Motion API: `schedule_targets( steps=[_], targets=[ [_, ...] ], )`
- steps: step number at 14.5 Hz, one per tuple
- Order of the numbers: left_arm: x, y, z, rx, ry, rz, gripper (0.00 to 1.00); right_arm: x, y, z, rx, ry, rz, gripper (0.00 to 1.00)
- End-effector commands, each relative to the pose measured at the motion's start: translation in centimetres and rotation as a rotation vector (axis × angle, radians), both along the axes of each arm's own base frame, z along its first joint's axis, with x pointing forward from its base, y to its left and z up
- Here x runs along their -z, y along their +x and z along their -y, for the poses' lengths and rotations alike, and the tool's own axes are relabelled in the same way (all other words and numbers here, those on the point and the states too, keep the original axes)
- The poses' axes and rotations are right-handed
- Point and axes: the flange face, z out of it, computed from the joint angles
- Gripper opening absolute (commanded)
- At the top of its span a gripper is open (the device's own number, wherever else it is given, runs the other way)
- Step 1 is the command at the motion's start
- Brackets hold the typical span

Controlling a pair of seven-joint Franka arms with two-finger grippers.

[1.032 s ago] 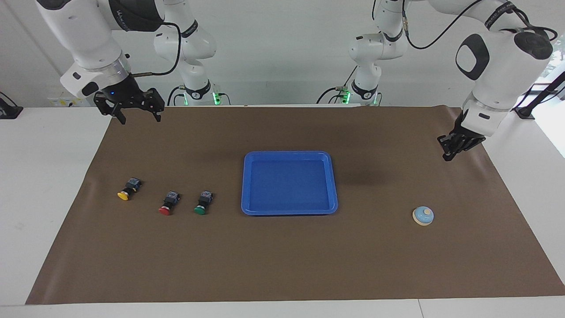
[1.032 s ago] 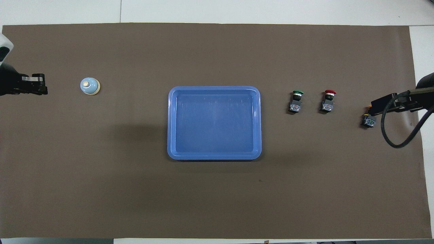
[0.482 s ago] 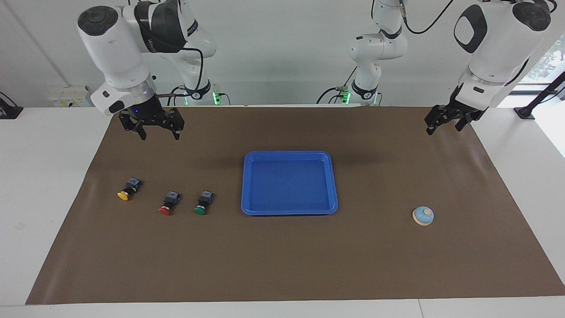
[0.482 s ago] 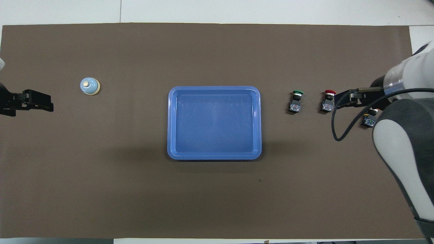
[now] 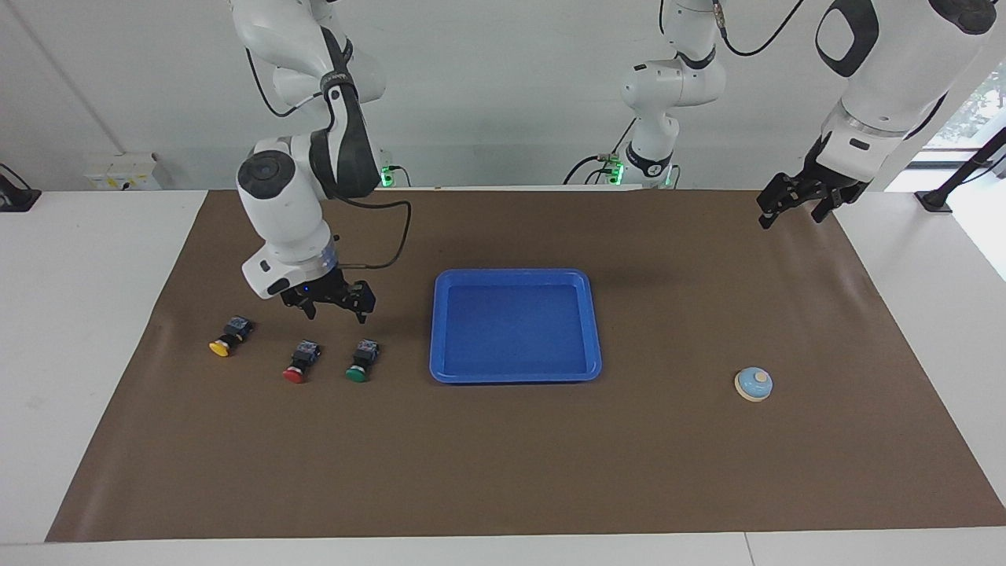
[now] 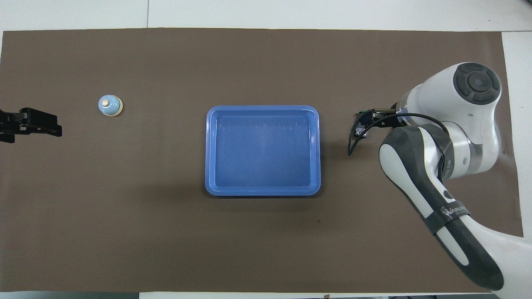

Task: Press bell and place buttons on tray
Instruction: 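Reach the right gripper to the green-capped button and grasp it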

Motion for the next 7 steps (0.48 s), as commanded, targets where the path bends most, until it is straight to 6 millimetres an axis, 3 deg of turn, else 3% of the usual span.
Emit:
schedule_targets(
  steps=[1, 4, 7],
  targets=[
    [-0.3, -0.4, 1.1, 0.008, -0.017, -0.014, 1.0, 3.2, 0.3, -1.1, 0.02, 0.002, 0.021, 1.0],
    [-0.1, -0.6, 1.3, 0.017, -0.016, -0.029, 1.0, 6.7, 1.1, -1.6, 0.014, 0.005, 0.027, 1.0],
    [0.0, -0.9, 1.3, 0.056, -0.017, -0.041, 1.0, 8.2, 1.3, -1.8, 0.009, 0.003, 0.029, 1.0]
  ],
)
